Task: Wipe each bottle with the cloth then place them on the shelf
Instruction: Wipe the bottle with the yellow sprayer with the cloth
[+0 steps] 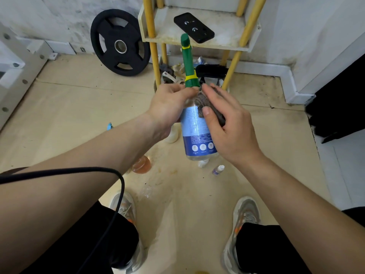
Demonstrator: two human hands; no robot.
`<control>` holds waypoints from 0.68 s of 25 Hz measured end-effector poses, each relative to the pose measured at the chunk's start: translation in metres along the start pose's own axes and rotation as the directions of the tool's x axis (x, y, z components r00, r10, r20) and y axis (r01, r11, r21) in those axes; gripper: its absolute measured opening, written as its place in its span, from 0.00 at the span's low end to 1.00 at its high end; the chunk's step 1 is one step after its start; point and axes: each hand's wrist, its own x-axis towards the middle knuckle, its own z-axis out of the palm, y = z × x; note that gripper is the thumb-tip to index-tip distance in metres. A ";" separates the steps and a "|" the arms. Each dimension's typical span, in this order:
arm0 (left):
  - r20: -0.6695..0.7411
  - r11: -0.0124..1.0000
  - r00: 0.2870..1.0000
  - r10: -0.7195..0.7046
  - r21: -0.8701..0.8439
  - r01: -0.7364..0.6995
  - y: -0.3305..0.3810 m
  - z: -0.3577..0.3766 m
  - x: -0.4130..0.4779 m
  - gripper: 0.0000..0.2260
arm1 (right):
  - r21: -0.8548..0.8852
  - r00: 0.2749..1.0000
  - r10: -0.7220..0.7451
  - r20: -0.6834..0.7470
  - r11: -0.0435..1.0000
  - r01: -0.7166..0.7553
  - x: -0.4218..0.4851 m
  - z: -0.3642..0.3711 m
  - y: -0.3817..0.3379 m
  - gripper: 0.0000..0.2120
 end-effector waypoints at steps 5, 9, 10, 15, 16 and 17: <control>-0.129 1.000 0.992 0.010 0.005 -0.009 0.005 -0.006 0.007 0.08 | -0.291 0.967 -0.215 0.136 0.924 0.246 -0.022 0.015 0.004 0.19; -0.165 0.998 0.986 0.000 0.064 0.010 0.001 -0.006 0.010 0.07 | -0.350 0.948 -0.272 0.168 0.882 0.315 -0.033 0.017 0.006 0.18; -0.146 0.998 0.989 -0.004 0.068 0.014 -0.002 -0.003 0.008 0.08 | -0.332 0.961 -0.247 0.127 0.902 0.276 -0.030 0.015 0.004 0.18; -0.142 0.998 0.990 -0.003 0.057 0.011 -0.009 0.009 0.001 0.11 | -0.028 0.993 0.102 -0.056 0.994 -0.103 -0.006 0.003 -0.001 0.19; -0.170 0.998 0.985 -0.012 0.052 0.021 -0.007 0.007 0.003 0.11 | 0.042 0.978 0.202 -0.051 0.979 -0.200 -0.006 0.001 0.002 0.19; -0.205 0.998 0.979 -0.025 0.043 0.034 -0.004 0.003 0.007 0.12 | 0.100 0.958 0.285 -0.026 0.954 -0.281 -0.008 0.000 0.004 0.19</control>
